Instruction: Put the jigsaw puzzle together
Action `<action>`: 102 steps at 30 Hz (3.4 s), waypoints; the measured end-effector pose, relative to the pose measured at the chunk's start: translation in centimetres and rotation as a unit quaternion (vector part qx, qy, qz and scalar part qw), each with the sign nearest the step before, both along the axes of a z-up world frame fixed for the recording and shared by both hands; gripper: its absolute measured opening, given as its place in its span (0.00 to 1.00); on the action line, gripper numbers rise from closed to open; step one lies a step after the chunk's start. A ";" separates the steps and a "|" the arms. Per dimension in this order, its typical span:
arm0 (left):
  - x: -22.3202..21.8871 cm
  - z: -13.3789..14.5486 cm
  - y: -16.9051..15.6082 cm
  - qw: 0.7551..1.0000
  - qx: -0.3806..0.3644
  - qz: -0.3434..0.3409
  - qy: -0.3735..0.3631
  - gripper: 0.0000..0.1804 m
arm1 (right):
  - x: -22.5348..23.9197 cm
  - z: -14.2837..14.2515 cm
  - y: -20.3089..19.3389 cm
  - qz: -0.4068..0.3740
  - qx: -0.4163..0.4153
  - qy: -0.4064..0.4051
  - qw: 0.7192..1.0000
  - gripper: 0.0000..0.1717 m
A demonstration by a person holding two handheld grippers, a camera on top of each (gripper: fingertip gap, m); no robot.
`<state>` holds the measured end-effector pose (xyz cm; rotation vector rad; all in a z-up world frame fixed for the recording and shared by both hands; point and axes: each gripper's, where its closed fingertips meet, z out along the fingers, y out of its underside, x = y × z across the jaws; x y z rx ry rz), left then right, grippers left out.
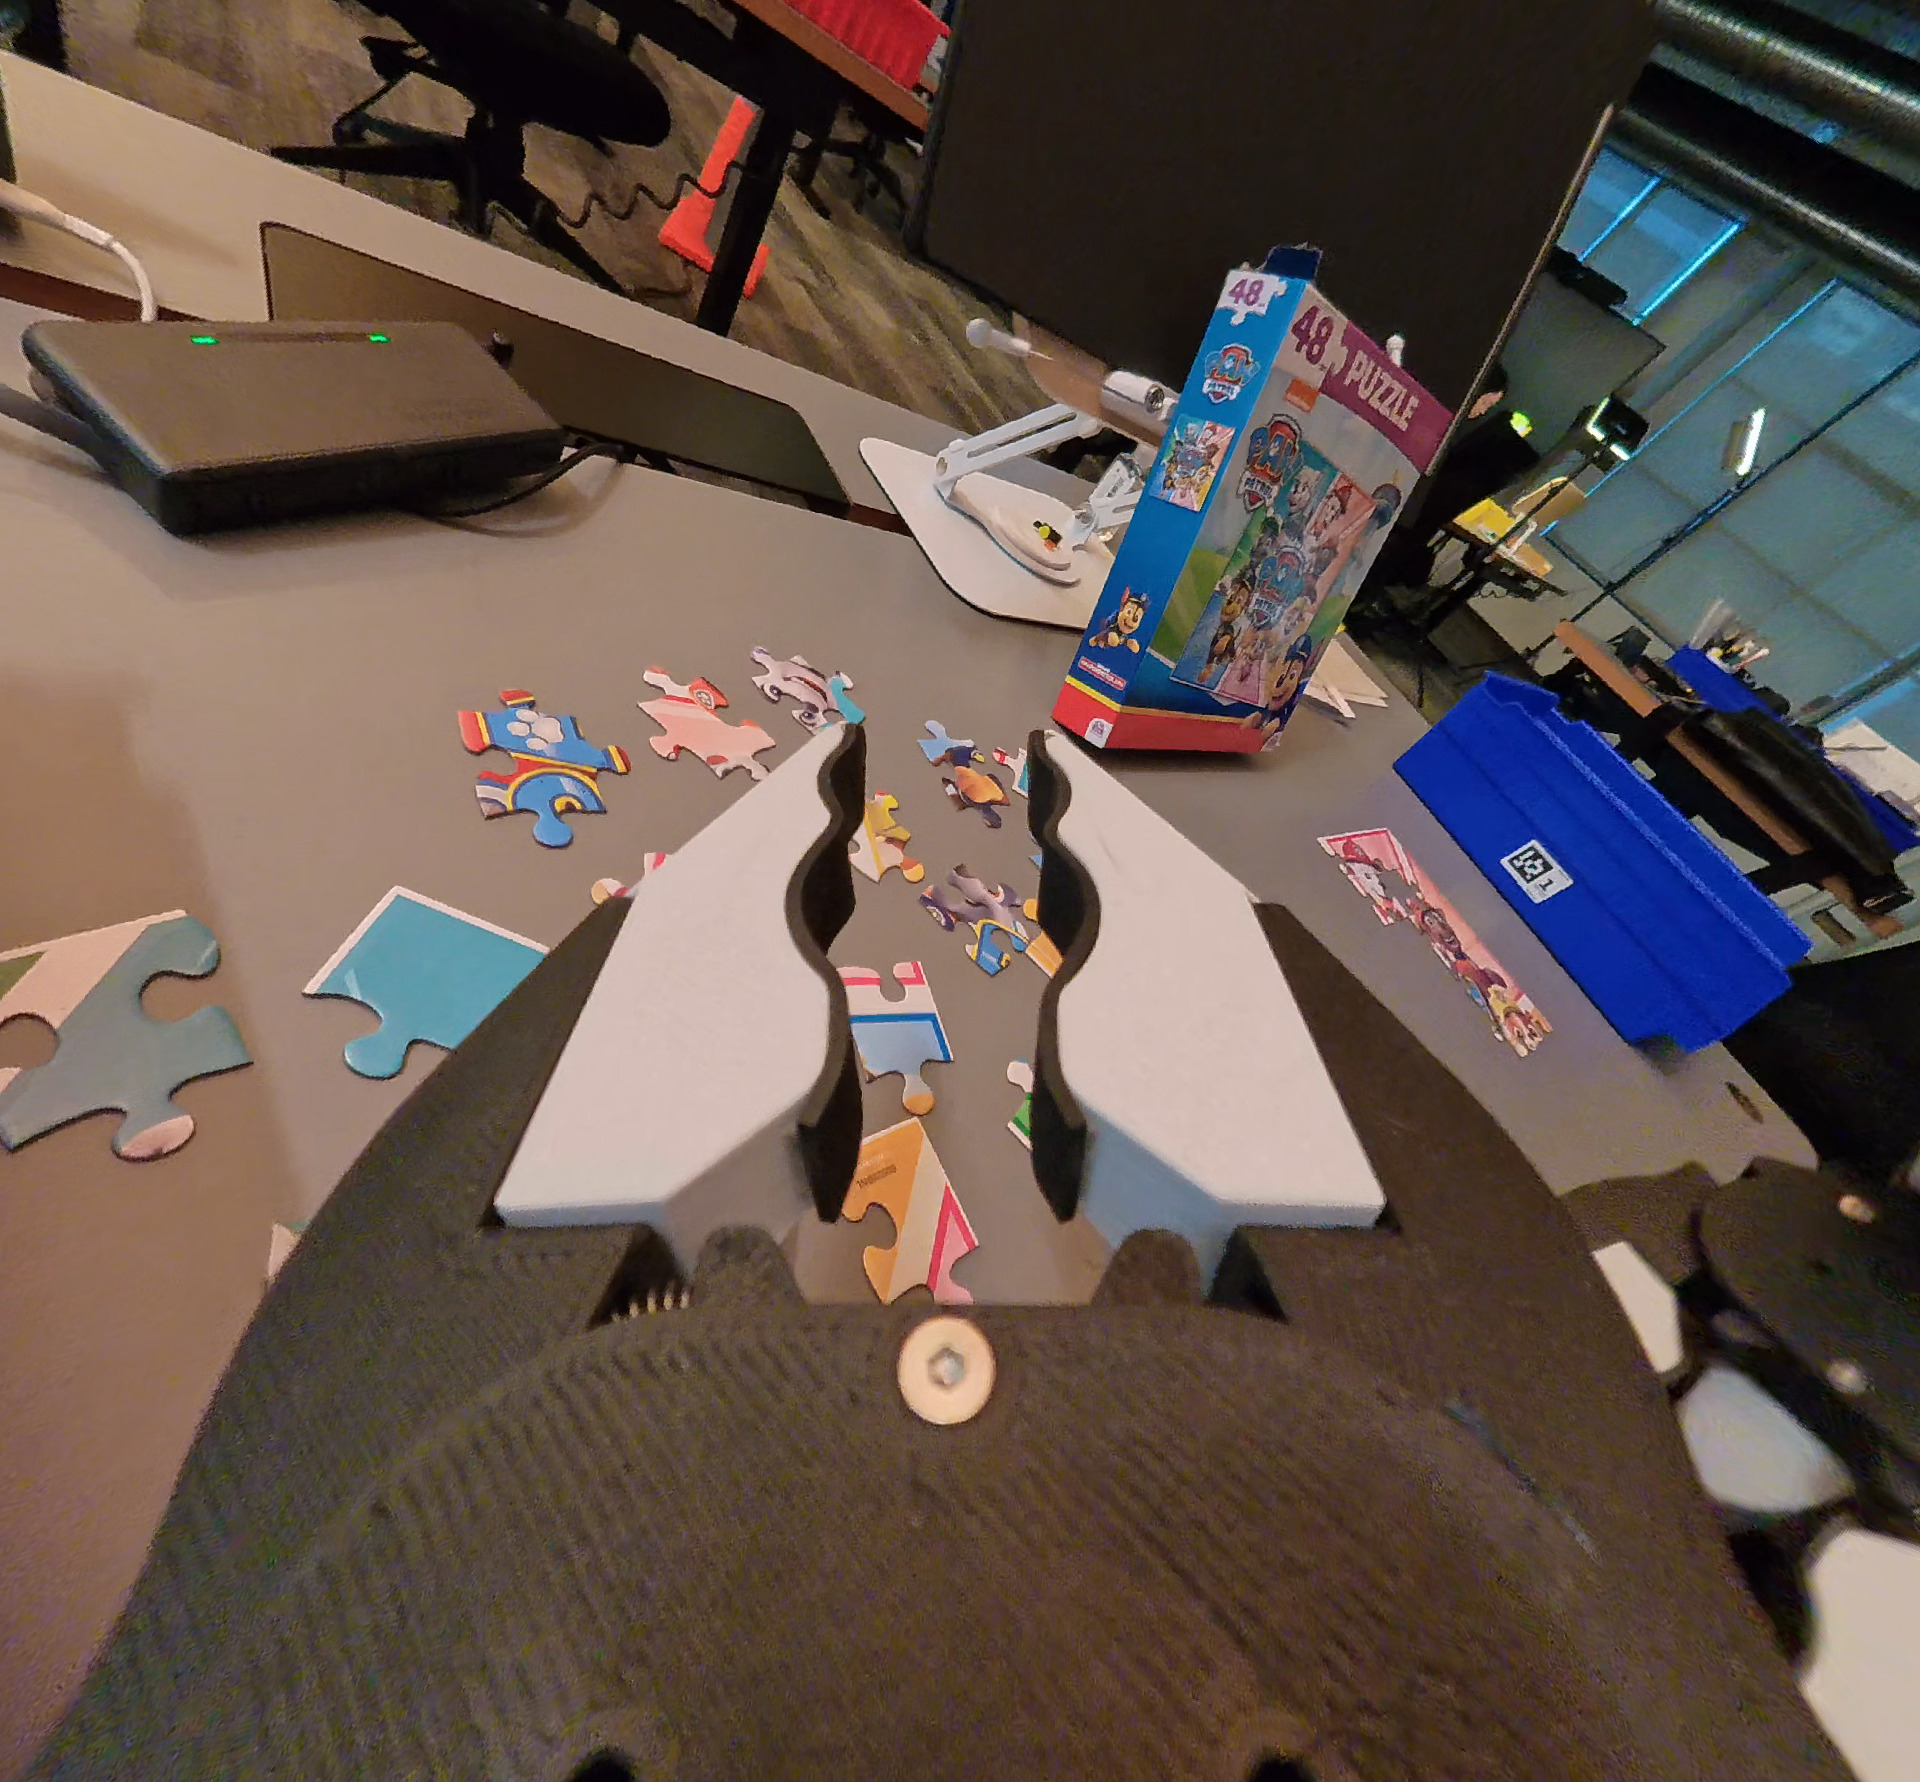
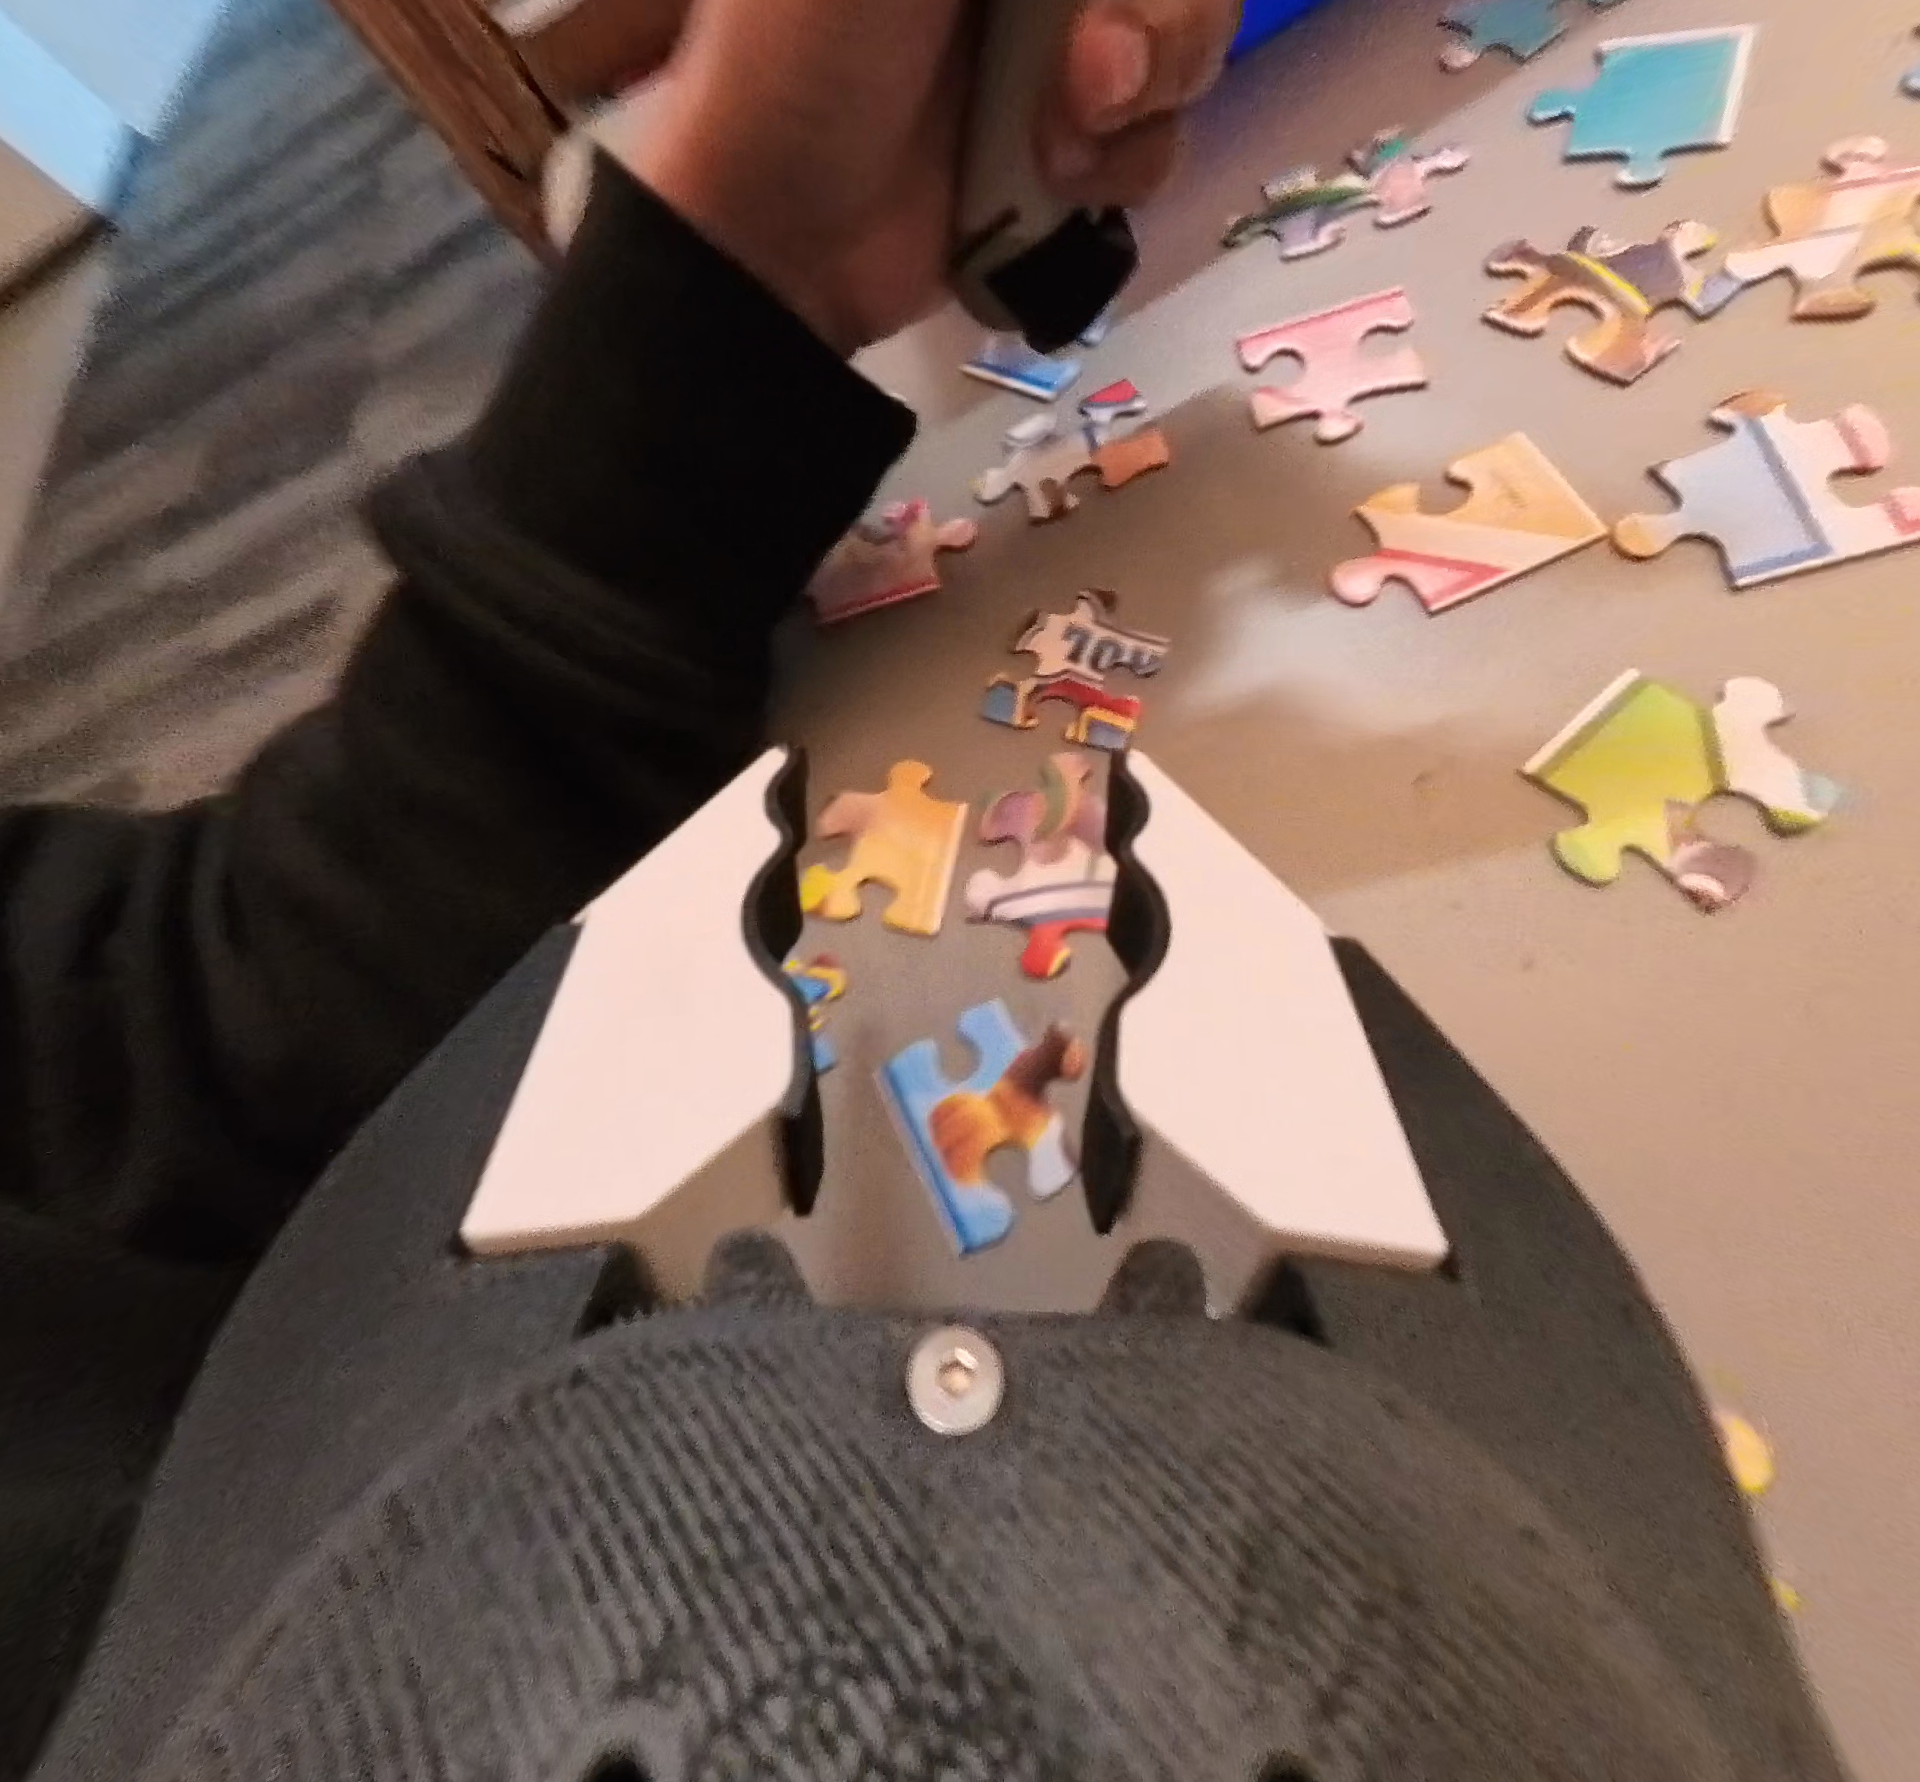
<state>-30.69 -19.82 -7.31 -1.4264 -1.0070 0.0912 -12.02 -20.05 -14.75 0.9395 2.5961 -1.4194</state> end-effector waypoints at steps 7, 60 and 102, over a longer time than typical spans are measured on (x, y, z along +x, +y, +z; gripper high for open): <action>-0.3 0.0 -0.9 0.999 -0.039 0.026 0.014 0.16 | -3.0 -3.6 -2.7 -0.036 0.065 0.019 0.997 0.40; -0.5 0.2 -1.9 0.997 -0.050 0.045 0.023 0.16 | -6.6 -4.4 8.4 -0.106 0.247 0.046 0.962 0.03; 13.6 -7.5 22.0 0.903 -0.300 -0.294 -0.091 0.17 | 0.8 -1.6 29.2 -0.277 0.127 0.004 0.952 0.08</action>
